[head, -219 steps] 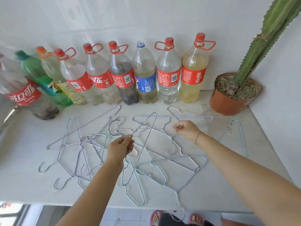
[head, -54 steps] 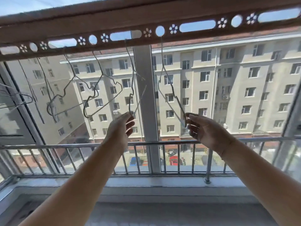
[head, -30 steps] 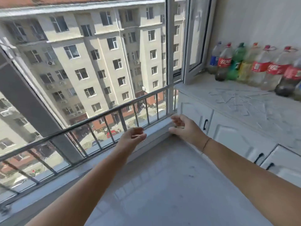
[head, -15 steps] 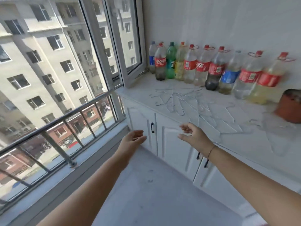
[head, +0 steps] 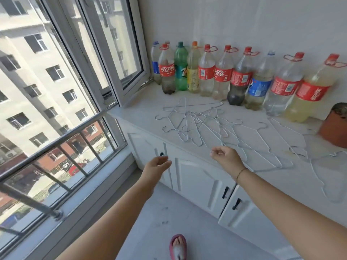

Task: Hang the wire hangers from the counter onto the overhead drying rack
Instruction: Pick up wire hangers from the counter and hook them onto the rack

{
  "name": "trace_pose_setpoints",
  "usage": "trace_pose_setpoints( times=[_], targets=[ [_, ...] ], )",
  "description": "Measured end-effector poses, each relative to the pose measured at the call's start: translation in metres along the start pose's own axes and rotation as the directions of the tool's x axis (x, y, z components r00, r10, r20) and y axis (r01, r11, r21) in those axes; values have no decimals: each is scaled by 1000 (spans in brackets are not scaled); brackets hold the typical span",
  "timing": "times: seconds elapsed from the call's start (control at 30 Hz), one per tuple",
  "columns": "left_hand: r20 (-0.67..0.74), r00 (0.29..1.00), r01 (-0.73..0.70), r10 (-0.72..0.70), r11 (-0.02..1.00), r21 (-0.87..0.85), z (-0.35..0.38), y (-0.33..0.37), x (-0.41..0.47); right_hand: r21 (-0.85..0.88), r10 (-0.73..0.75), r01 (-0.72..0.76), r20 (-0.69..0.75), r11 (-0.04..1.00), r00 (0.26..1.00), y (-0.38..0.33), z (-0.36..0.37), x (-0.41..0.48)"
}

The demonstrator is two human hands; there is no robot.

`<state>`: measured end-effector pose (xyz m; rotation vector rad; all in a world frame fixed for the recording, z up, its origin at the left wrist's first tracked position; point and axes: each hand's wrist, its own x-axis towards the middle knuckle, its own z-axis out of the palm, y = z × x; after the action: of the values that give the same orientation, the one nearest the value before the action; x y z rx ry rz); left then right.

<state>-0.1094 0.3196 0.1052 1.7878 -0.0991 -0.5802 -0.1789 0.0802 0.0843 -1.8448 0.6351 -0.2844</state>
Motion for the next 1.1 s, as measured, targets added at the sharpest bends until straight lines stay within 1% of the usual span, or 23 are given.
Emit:
trace_pose_setpoints(
  times=[0.17, 0.4, 0.5, 0.57, 0.73, 0.9, 1.0, 1.1],
  targets=[
    [52, 998, 43, -42, 999, -11, -1, 8, 89, 33, 88, -87, -41, 996, 995, 0, 26, 78],
    [114, 989, 99, -96, 995, -15, 0, 27, 188, -26, 198, -203, -118, 979, 973, 8, 53, 175],
    [123, 984, 134, -132, 991, -6, 2, 31, 221, -37, 258, -264, -116, 964, 959, 18, 59, 201],
    [131, 979, 160, -158, 987, -5, 4, 31, 238, -83, 290, -300, -115, 950, 950, 27, 63, 215],
    [127, 969, 217, -213, 976, -19, 10, 28, 269, -276, 323, -331, -76, 902, 943, 42, 72, 241],
    [112, 961, 261, -255, 964, -42, 21, 25, 285, -371, 351, -366, -110, 854, 930, 46, 79, 257],
    [115, 953, 288, -281, 956, -51, 31, 26, 293, -363, 332, -359, -136, 860, 934, 49, 81, 263],
    [142, 947, 297, -288, 953, -54, 44, 29, 299, -291, 304, -338, -156, 895, 940, 49, 79, 266]
  ],
)
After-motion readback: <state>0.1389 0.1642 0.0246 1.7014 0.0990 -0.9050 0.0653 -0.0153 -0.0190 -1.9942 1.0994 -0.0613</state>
